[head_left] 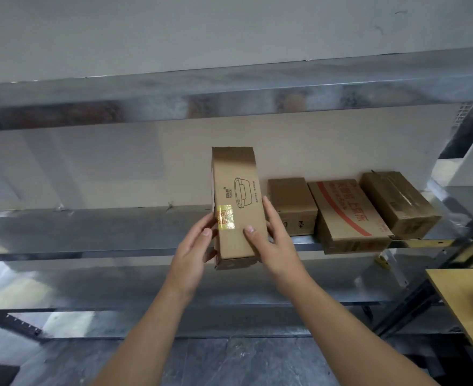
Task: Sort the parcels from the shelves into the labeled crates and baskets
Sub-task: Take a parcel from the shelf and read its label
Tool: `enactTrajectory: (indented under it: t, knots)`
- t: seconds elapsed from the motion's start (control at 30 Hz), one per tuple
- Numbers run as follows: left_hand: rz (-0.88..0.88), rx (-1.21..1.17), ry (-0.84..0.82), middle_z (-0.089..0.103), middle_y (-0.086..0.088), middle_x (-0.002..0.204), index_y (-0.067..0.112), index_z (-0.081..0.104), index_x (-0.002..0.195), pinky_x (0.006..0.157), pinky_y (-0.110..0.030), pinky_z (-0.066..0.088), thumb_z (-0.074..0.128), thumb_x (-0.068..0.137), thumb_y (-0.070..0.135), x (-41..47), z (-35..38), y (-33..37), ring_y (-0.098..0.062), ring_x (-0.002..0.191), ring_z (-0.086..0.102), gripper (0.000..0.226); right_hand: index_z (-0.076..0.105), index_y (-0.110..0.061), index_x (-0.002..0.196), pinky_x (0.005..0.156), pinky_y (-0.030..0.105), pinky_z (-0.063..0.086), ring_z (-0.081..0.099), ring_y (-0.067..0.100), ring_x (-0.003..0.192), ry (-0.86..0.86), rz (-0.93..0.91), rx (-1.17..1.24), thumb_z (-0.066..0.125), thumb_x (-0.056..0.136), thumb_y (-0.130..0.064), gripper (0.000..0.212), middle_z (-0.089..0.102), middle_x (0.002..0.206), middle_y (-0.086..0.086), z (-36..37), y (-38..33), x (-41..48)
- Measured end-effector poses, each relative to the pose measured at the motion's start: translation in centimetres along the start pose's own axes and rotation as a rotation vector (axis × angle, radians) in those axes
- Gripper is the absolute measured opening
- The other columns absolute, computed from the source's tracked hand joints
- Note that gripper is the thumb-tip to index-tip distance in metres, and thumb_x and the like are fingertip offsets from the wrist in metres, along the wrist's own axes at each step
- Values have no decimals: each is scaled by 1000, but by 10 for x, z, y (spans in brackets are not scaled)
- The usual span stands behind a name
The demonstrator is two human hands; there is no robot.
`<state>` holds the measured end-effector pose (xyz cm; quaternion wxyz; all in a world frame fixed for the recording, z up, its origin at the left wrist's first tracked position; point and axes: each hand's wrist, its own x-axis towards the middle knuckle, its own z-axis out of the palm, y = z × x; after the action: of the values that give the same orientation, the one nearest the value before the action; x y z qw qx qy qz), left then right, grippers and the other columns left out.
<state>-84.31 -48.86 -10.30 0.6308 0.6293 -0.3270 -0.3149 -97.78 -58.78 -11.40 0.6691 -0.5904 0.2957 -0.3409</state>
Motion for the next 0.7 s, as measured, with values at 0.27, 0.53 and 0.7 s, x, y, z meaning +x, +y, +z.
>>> enactTrajectory:
  t: [0.27,0.53,0.7]
  knots:
    - [-258,-144,87,45,0,147,34,24,152,115,-40,29,53,93,45,10,-2,-24,-17,132,44,67,40,-64,135,87,44,60,67,15,117,12,88,274,60,100,-22,58,65,126,-26,-15,-4,-6]
    - [-287,-155,50,69,0,118,39,41,144,102,-50,47,63,93,26,14,0,-36,-23,115,61,57,40,-61,139,96,63,52,63,20,121,-22,144,352,62,89,-34,61,64,133,-20,-39,-7,-14]
    - [-140,-105,123,71,3,116,41,45,137,102,-49,48,66,91,10,15,0,-39,-19,112,64,60,56,-57,124,101,49,55,61,17,121,164,60,86,54,104,-17,45,61,132,-7,-54,-10,-9]
